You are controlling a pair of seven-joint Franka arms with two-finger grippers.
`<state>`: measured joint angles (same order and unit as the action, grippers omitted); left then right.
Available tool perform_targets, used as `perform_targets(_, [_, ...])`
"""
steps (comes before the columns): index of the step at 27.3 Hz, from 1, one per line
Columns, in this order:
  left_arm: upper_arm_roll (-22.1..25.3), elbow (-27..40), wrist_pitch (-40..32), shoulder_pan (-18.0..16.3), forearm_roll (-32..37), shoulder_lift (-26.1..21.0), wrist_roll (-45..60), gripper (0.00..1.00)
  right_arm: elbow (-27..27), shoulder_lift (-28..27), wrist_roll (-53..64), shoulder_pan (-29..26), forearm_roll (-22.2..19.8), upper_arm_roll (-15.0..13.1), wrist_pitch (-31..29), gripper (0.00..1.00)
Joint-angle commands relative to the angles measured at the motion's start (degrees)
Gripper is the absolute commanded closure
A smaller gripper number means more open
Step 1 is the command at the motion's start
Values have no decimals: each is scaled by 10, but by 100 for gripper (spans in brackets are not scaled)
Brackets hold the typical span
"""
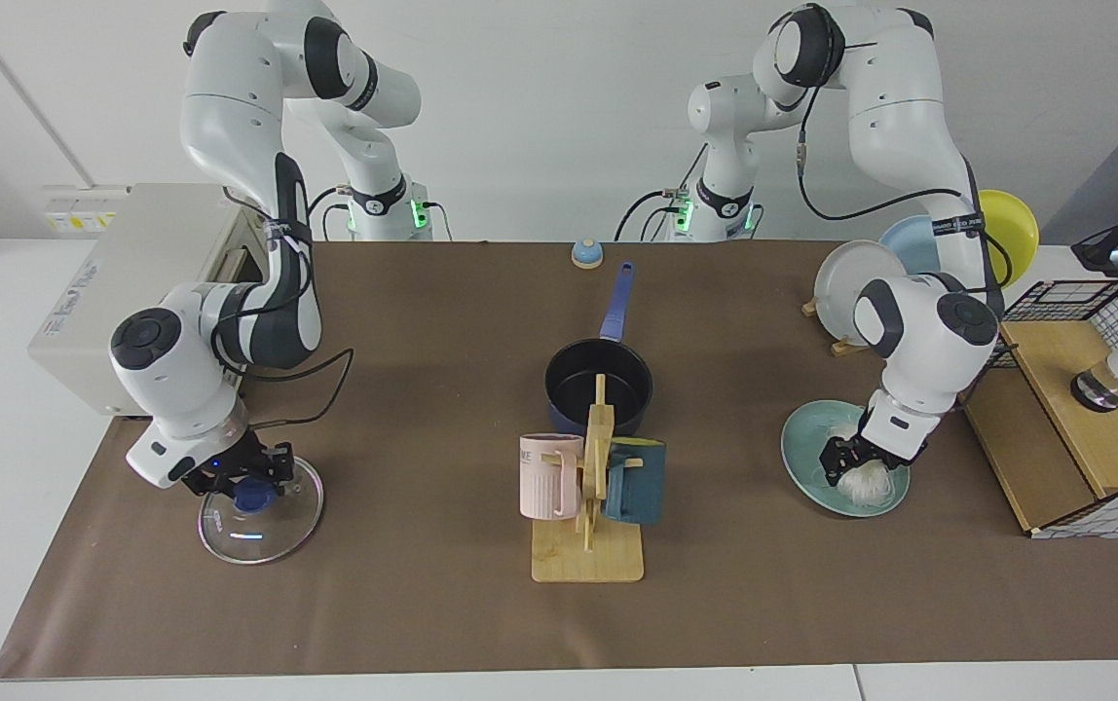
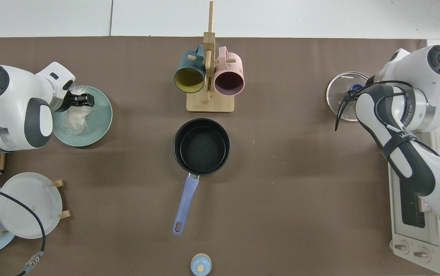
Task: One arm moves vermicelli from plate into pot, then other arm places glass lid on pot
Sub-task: 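Carry the vermicelli with the left gripper over the black saucepan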
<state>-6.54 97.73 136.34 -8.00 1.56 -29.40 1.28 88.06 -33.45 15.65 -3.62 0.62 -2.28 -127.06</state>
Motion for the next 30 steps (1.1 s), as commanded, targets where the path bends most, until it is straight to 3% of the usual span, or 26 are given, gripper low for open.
perform_targets(1, [2,-11,-15,7,15,2,5,100,-10,17,14,4,0,4,19,100])
perform_targets(9, [-26,-54,-118,7,6,57,42,100,-29,47,20,9,1,7,85,100])
perform_targets(19, [-126,-51,-213,9,8,131,194,100,-16,113,19,25,10,11,119,100])
perform_targets(25, [-213,-38,-241,17,7,138,294,100,31,174,18,26,11,15,130,100])
perform_targets(30, [-274,-6,-207,18,5,140,311,100,85,226,22,26,19,16,136,100])
